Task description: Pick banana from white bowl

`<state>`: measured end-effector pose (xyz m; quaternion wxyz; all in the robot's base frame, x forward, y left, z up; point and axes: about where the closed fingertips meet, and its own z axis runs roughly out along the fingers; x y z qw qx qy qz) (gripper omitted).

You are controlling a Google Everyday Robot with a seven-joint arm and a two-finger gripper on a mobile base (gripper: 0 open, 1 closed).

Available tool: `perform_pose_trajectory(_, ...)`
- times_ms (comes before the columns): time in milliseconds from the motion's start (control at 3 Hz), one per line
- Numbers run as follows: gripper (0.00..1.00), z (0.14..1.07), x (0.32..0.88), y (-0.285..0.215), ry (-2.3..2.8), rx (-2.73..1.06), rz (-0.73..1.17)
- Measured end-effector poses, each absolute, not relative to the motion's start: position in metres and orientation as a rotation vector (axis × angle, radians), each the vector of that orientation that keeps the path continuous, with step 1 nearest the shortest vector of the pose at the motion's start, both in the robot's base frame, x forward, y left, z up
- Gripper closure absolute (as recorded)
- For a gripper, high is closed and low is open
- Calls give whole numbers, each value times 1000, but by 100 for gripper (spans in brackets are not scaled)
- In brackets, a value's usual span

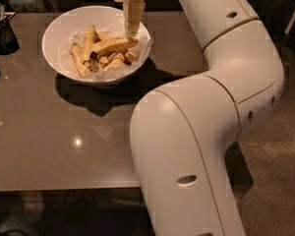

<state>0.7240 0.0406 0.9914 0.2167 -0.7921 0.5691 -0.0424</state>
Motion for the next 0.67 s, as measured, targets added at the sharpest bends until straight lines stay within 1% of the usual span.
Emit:
perform_pose_trajectory(333, 38, 985, 728, 44, 1579, -2200, -106)
perform_pose_trajectory(667, 39, 976, 731, 47, 1585, -2211, -90)
